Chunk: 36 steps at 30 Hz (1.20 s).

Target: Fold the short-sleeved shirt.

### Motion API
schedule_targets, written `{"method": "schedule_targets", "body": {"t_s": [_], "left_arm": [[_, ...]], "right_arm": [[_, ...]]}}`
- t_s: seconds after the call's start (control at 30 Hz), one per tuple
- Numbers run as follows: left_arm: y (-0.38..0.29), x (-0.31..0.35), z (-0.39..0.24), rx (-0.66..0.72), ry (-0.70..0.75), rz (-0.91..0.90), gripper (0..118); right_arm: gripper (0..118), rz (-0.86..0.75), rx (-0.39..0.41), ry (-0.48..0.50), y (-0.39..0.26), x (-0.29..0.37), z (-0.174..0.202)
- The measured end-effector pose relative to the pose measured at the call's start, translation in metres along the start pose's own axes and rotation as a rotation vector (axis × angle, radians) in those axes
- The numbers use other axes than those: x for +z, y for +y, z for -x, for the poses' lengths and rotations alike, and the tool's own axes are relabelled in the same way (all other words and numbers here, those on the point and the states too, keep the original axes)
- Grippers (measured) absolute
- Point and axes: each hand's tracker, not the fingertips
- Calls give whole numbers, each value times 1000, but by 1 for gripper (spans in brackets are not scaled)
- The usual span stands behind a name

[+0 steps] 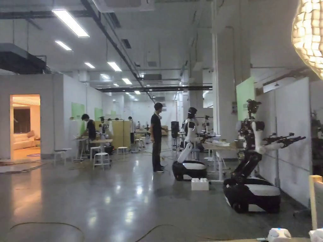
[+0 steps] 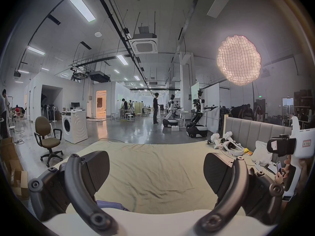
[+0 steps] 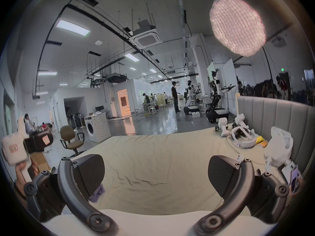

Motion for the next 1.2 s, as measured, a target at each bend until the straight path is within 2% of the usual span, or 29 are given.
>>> {"method": "schedule_targets", "body": {"t_s": [0.1,0.2,0.37,0.47,0.53,0.57,0.87,0.97,1.03,1.1,1.2], "left_arm": [[0,0,-1,2,-3,10,113],[1,0,-2,-3,-2,16,113],[3,0,-3,-7,-13,16,113],[6,-1,-6,-24,-23,29,113],[7,0,-10,-50,-34,27,113],[8,0,-11,-55,-42,23,113],[12,-1,-13,-13,-81,24,113],[11,-2,-10,1,-77,26,113],[11,-2,-9,12,-78,29,113],[11,-2,-8,19,-74,30,113],[11,-1,-6,25,-73,30,113]], "right_arm": [[118,13,-108,10,6,-4,-4],[118,28,-197,-44,13,-6,-5],[118,51,-247,7,19,-5,-5],[118,85,-386,18,25,-2,-7],[118,148,-491,-33,31,-5,-10],[118,174,-510,-57,34,-7,-10],[118,192,-350,-100,40,-3,5],[118,194,-355,-118,42,-3,5],[118,185,-408,-221,43,-4,4],[118,191,-433,-278,43,-6,-1],[118,204,-450,-248,42,-7,-12]]}}
